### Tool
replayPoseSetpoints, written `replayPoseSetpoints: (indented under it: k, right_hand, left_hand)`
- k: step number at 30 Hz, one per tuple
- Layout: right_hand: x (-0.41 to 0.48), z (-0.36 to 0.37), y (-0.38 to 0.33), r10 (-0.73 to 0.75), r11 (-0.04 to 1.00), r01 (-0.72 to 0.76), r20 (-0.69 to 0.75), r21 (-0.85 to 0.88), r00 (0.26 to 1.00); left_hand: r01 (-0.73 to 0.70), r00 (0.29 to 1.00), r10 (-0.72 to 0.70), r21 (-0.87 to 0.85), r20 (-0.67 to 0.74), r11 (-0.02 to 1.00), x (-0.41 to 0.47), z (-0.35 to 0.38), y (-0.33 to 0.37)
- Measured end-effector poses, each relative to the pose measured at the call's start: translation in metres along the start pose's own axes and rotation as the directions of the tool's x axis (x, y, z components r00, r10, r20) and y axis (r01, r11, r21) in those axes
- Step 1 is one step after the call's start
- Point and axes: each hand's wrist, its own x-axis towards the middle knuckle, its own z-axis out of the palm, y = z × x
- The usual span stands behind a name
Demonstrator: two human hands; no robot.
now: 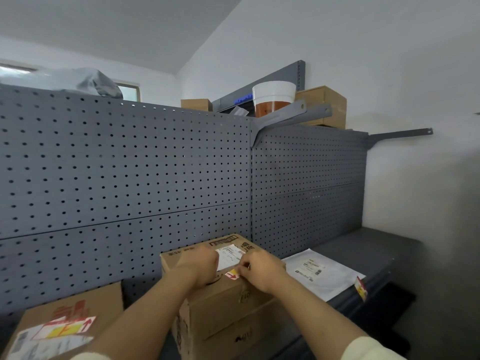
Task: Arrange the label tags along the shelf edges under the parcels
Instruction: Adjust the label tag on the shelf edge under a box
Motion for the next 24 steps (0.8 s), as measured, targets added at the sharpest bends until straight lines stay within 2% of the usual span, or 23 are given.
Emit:
replayPoseSetpoints:
  k: [4,7,9,12,16,20,24]
  right_hand:
    - [-0.009,0.006,-0.007,0.122,0.992,-0.124,-0.142,-0.002,0.982]
    - [-0.010,0.013,-0.016,0.308,0.951,-0.296,-0.266,0.084,0.914]
    - [-0.010,0.017,-0.022,0.437,0.900,-0.416,-0.269,0.134,0.858]
    - [-0.007,0.022,-0.021,0.536,0.844,-0.516,-0.218,0.146,0.815]
    - [-0.002,0.027,-0.017,0.609,0.781,-0.551,-0.162,0.295,0.776]
    - [-0.003,0.023,-0.016,0.709,0.658,-0.586,-0.126,0.472,0.694]
    - [-0.009,0.019,-0.019,0.663,0.690,-0.499,-0.180,0.524,0.727]
  left_hand:
    - [-0.036,0.999,0.036,-0.012,-0.033,0.999,-0.012,-0.001,-0.003]
    - [-0.050,0.997,0.048,-0.032,-0.061,0.998,-0.022,-0.004,-0.007]
    - [-0.053,0.995,0.049,-0.047,-0.082,0.997,-0.031,-0.005,-0.011]
    - [-0.050,0.995,0.040,-0.117,-0.087,0.992,-0.043,-0.006,-0.018]
    - [-0.023,0.996,0.008,-0.182,-0.085,0.983,-0.053,-0.009,-0.031]
    - [-0.002,0.994,-0.022,-0.221,-0.106,0.975,-0.060,-0.010,-0.042]
    - [-0.026,0.996,0.008,-0.190,-0.093,0.981,-0.068,-0.008,-0.041]
